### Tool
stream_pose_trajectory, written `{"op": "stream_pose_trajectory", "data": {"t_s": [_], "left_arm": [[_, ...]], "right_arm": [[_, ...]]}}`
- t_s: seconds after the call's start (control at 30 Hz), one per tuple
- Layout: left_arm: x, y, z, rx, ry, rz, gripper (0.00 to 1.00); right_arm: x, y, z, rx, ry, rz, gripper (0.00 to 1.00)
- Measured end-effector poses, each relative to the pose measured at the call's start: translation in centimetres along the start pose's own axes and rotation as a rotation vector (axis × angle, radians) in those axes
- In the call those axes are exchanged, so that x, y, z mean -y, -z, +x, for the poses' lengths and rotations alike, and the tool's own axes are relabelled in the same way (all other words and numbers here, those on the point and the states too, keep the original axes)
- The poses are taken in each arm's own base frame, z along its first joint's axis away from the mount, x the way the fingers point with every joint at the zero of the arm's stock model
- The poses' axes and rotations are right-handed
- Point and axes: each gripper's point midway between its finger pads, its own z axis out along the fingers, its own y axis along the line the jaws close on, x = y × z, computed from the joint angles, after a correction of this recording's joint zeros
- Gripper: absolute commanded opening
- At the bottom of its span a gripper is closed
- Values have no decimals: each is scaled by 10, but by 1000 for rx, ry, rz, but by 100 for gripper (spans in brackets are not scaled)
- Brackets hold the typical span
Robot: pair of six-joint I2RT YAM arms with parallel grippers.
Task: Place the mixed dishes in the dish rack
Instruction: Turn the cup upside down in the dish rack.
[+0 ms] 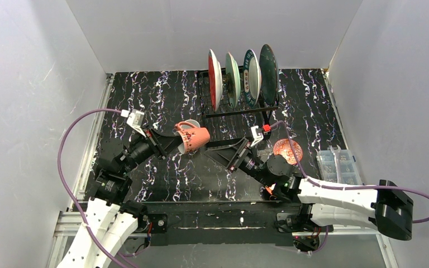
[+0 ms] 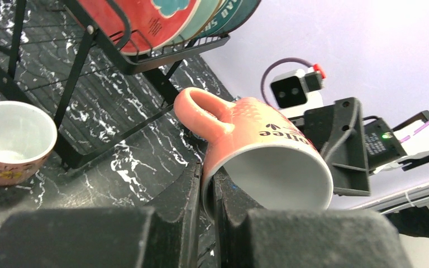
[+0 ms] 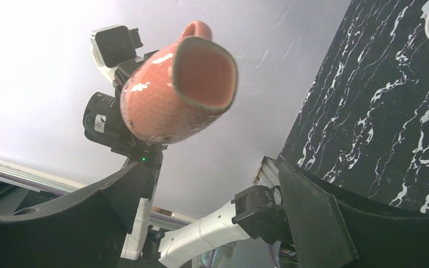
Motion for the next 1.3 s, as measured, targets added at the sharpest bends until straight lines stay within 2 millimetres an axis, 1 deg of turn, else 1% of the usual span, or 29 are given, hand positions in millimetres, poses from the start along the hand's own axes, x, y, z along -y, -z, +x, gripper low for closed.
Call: {"op": "stream_pose_trajectory", "data": {"t_s": [0.23,0.43,0.57,0.67,0.8,1.03,1.3], "left_arm": [[19,4,-7,35,-7,80,0],[25,4,-6,39,-7,125,0],[26,4,-5,42,-5,147,0],[31,4,-7,54,-12,170,0],[38,5,-9,65,-24,210,0],[44,6,-5,52,-31,261,0],[51,9,-8,60,-55,298,0]], "right_arm": [[-4,-10,3,2,-22,-45,99],[-28,-17,0,7,-41,-131,98],[-54,-19,-5,13,-51,-216,98],[-61,-19,-6,13,-54,-243,98],[-66,-21,-6,12,-58,-261,96],[-66,-25,-5,9,-72,-261,92],[-72,-24,-6,10,-82,-284,82]]}}
